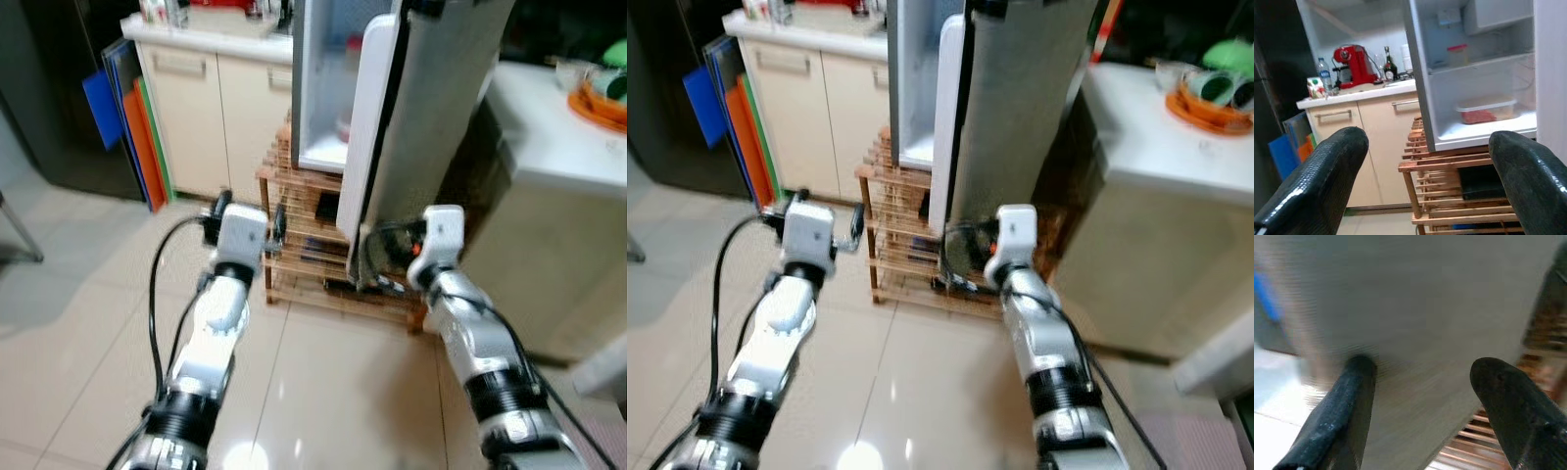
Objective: Restocking fridge
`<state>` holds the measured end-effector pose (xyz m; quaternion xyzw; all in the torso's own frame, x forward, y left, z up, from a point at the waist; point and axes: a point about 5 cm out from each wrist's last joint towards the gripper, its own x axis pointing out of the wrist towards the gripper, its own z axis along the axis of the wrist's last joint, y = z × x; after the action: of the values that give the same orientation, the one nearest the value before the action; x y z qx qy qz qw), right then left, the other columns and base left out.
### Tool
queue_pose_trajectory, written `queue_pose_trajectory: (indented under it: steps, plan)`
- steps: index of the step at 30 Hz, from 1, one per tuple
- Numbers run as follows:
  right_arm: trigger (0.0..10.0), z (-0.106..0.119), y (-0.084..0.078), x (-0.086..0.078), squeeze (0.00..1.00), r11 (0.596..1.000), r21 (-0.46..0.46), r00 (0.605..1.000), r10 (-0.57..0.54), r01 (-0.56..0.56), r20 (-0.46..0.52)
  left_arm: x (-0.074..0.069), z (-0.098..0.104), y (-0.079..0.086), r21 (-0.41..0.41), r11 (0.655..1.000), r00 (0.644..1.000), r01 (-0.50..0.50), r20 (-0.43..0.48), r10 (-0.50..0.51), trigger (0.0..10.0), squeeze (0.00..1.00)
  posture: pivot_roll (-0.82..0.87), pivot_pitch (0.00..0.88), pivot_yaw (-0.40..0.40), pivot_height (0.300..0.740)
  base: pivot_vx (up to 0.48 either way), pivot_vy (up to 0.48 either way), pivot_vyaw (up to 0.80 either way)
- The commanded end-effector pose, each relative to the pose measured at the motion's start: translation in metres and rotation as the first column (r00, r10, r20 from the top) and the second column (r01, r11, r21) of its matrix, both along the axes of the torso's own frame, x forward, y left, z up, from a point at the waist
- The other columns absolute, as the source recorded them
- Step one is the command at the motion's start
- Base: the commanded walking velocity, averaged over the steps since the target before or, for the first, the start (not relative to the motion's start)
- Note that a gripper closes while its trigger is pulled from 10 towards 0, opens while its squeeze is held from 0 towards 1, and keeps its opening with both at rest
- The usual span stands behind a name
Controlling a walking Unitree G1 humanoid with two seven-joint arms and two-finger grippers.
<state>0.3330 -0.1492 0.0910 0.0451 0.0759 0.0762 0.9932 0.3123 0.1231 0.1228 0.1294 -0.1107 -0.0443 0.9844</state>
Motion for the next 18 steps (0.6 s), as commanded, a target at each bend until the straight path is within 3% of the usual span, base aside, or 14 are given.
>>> queue_pose_trajectory:
  steps: [1, 7, 8, 9, 11, 12, 13, 14, 15, 16, 18]
  plan:
    - [10.0, 0.01, 0.006, 0.008, 0.0, 1.0, -0.012, 1.0, 0.005, -0.005, 0.031, 0.001, 0.006, 0.003, 0.004, 1.0, 0.999, -0.023, 0.029, 0.023, 10.0, 0.0, 0.05, 0.0, -0.054, 0.74, 0.0, 0.0, 0.0]
    - [10.0, 0.013, 0.012, 0.015, 0.0, 1.0, 0.021, 1.0, -0.001, 0.0, 0.024, 0.003, 0.006, 0.005, 0.023, 0.999, 0.999, -0.048, 0.026, 0.047, 10.0, 0.0, 0.05, 0.0, -0.054, 0.74, 0.0, 0.0, 0.0]
    - [10.0, 0.018, 0.027, 0.021, 0.0, 0.997, 0.07, 1.0, 0.012, -0.014, 0.028, 0.003, 0.005, 0.005, 0.013, 0.999, 0.999, -0.049, 0.018, 0.049, 10.0, 0.0, 0.04, 0.0, -0.056, 0.74, 0.0, 0.0, 0.0]
    - [10.0, 0.018, 0.027, 0.021, 0.0, 0.997, 0.07, 1.0, 0.012, -0.014, 0.028, 0.003, 0.005, 0.005, 0.013, 0.999, 0.999, -0.049, 0.018, 0.049, 10.0, 0.0, 0.04, 0.0, -0.056, 0.74, 0.0, 0.0, 0.0]
    - [10.0, 0.037, 0.071, 0.028, 0.0, 0.981, 0.14, 0.989, 0.121, -0.132, 0.083, 0.003, 0.002, 0.003, 0.014, 0.999, 0.999, -0.043, 0.008, 0.042, 10.0, 0.0, 0.03, 0.0, -0.053, 0.74, 0.0, 0.0, 0.0]
    - [10.0, 0.037, 0.071, 0.028, 0.0, 0.981, 0.14, 0.989, 0.121, -0.132, 0.083, 0.003, 0.002, 0.003, 0.014, 0.999, 0.999, -0.043, 0.008, 0.042, 10.0, 0.0, 0.03, 0.0, -0.053, 0.74, 0.0, 0.0, 0.0]
    - [10.0, 0.053, 0.101, 0.028, 0.0, 0.952, 0.179, 0.964, 0.225, -0.248, 0.143, 0.003, 0.001, 0.001, 0.011, 0.999, 0.999, -0.038, 0.002, 0.038, 10.0, 0.0, 0.03, 0.0, -0.052, 0.74, 0.0, 0.0, 0.0]
    - [10.0, 0.053, 0.101, 0.028, 0.0, 0.952, 0.179, 0.964, 0.225, -0.248, 0.143, 0.003, 0.001, 0.001, 0.011, 0.999, 0.999, -0.038, 0.002, 0.038, 10.0, 0.0, 0.03, 0.0, -0.052, 0.74, 0.0, 0.0, 0.0]
    - [10.0, 0.061, 0.12, 0.026, 0.0, 0.92, 0.205, 0.938, 0.302, -0.333, 0.169, 0.004, 0.0, 0.0, 0.013, 0.999, 0.999, -0.036, -0.002, 0.036, 10.0, 0.0, 0.03, 0.0, -0.053, 0.74, 0.0, 0.0, 0.0]
    - [10.0, 0.071, 0.141, 0.018, 0.0, 0.859, 0.236, 0.888, 0.412, -0.454, 0.206, 0.005, 0.0, -0.003, 0.014, 0.999, 0.999, -0.035, -0.002, 0.035, 10.0, 0.0, 0.04, 0.0, -0.06, 0.74, 0.0, 0.0, 0.0]
    - [10.0, 0.073, 0.146, 0.014, 0.0, 0.837, 0.228, 0.864, 0.452, -0.497, 0.222, 0.006, 0.004, -0.005, 0.006, 0.999, 0.999, -0.039, 0.01, 0.039, 10.0, 0.0, 0.05, 0.0, -0.069, 0.74, 0.0, 0.0, 0.0]
